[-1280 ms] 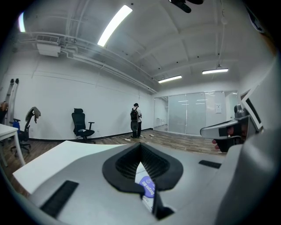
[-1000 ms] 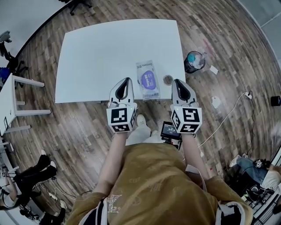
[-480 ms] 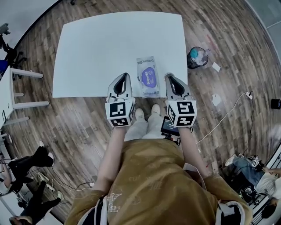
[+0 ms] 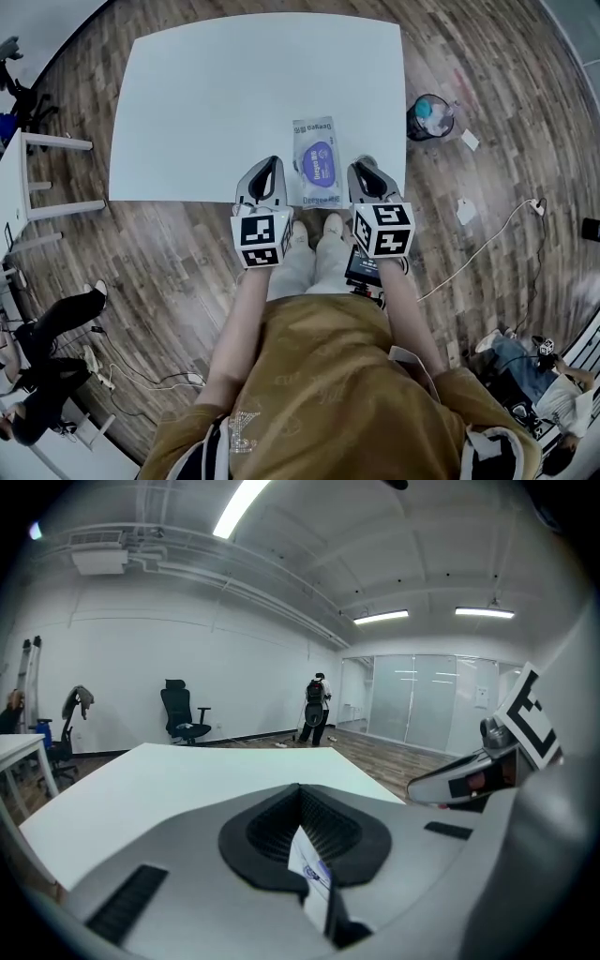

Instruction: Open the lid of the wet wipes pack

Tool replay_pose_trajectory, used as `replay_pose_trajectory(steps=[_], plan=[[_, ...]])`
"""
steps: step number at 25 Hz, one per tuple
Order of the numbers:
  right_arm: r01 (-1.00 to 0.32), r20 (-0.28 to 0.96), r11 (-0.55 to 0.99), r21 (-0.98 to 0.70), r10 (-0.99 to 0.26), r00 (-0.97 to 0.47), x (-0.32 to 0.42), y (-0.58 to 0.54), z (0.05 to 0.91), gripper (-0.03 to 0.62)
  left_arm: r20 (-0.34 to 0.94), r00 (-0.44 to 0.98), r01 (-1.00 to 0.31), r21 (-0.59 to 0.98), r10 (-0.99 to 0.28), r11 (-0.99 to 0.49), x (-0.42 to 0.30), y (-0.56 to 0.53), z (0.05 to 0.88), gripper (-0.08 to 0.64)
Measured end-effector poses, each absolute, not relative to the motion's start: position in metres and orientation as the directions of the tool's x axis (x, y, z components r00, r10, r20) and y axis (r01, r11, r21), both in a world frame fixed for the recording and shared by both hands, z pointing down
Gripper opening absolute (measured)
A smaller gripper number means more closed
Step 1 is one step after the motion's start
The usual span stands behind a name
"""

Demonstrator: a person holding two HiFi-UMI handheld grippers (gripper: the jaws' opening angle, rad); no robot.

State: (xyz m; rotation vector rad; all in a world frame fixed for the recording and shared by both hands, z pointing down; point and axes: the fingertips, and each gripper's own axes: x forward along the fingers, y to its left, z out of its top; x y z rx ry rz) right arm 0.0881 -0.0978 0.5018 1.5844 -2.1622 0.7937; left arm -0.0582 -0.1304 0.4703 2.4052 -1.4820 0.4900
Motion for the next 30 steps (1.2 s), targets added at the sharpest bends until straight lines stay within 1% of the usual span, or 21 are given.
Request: replay_pose_trajectory(steps=[3, 9, 21, 30], plan=[[-0.935, 0.591, 0.237, -0.263, -0.727, -0.35, 0.082, -0.101, 0.516, 0.025, 0.433, 0.424, -0.893, 0.056, -0.795, -0.446, -0.055, -0.128, 0.481, 0.002], [-0.917, 0.625, 0.251, -0.309, -0.673, -0.394, 0.073, -0.105, 0.543, 0.073, 0.48, 0.412, -0.896, 0.057, -0.774, -0.441, -0.052, -0.124, 0.508, 0.002], [-0.899, 0.685, 0.207, -0.386, -0.588, -0.43, 0.06, -0.116, 0.584, 0.074, 0.551, 0.402, -0.893, 0.057, -0.731, -0.447, -0.05, -0.118, 0.542, 0.002], [-0.888, 0.711, 0.152, -0.434, -0.547, -0.442, 0.056, -0.122, 0.601, 0.074, 0.568, 0.426, -0.873, 0.054, -0.704, -0.484, -0.036, -0.111, 0.557, 0.002]])
